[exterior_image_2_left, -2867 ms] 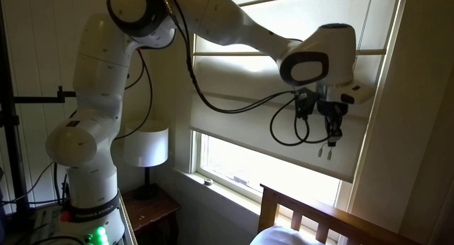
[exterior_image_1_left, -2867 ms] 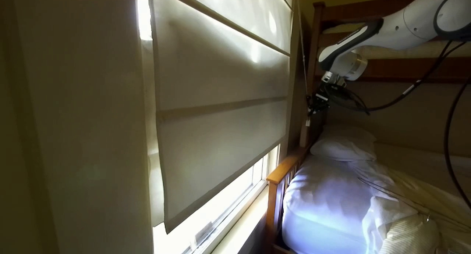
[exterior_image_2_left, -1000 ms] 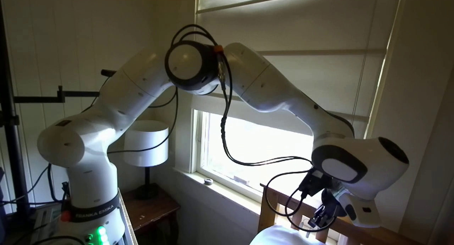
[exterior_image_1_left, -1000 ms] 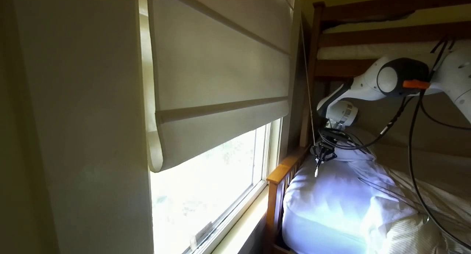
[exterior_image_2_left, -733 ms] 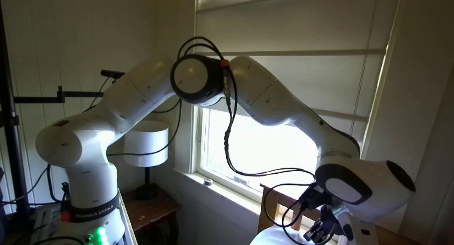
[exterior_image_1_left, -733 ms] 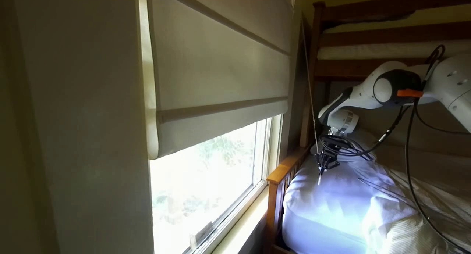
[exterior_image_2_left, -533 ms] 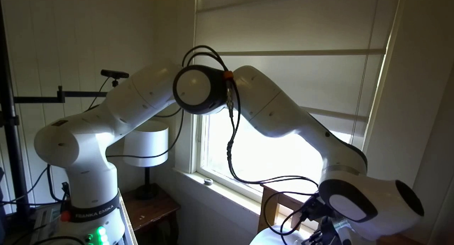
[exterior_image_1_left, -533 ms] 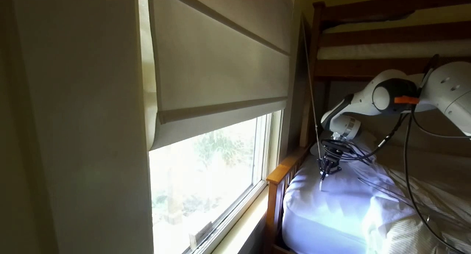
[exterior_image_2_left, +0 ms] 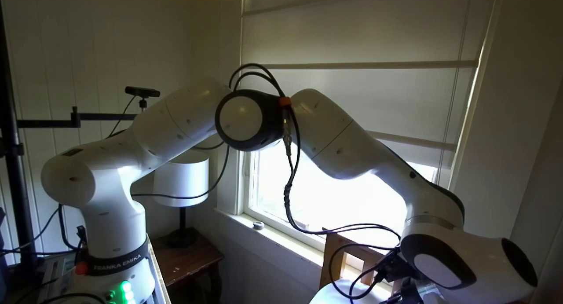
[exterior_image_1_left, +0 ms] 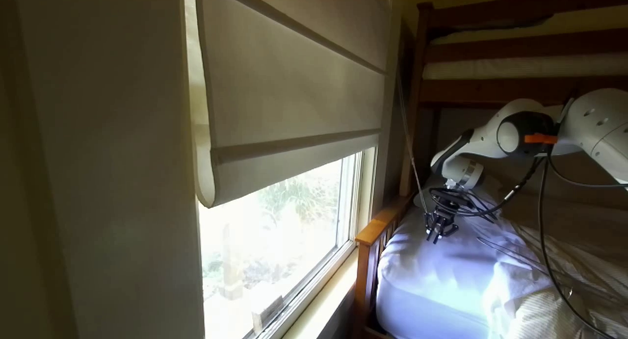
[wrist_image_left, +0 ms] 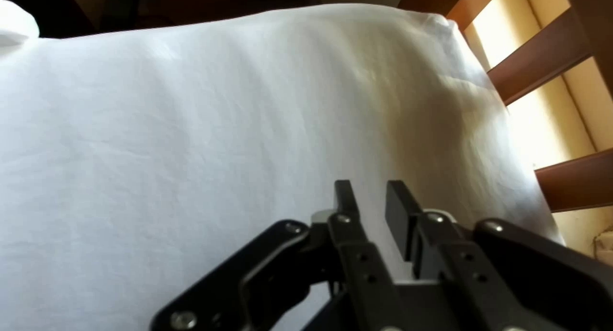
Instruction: Open the blinds on the window.
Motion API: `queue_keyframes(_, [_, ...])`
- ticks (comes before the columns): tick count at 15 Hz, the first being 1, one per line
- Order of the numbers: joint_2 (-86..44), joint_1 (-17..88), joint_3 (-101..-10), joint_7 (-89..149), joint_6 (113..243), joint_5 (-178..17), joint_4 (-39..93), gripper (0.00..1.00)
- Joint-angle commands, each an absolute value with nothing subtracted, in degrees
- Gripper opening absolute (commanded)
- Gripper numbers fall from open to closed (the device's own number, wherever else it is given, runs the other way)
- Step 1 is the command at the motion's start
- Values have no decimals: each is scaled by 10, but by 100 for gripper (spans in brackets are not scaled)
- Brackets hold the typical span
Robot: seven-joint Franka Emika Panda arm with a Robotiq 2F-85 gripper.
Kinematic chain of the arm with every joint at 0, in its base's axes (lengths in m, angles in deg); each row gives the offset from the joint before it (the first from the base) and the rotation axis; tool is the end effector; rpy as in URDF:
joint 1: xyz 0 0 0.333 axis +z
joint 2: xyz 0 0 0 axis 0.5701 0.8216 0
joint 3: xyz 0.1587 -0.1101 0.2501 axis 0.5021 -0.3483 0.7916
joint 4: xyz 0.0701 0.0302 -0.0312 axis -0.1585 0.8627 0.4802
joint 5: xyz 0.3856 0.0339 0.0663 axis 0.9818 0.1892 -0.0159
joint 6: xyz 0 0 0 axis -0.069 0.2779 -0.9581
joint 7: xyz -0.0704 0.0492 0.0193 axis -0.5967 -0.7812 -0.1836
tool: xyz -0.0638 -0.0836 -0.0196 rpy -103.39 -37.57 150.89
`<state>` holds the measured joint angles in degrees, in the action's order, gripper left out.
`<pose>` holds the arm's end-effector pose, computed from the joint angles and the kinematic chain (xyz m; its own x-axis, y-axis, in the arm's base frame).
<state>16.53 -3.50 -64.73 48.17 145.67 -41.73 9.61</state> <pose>0.4977 -0.4884 0.1514 0.0764 -0.8479 -0.5246 -0.9934 -0.0195 -0.1131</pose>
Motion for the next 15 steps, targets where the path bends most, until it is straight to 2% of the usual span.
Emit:
queue_keyframes(1, [162, -39, -646, 479, 1452, -422, 103, 54])
queue_keyframes(7, [42, -35, -677, 340, 1479, -443, 229, 96])
queue_keyframes(9, [-5, -33, -688, 278, 1475, -488, 269, 100])
queue_keyframes(15, [-163, -13, -700, 144, 1536, -605, 416, 100])
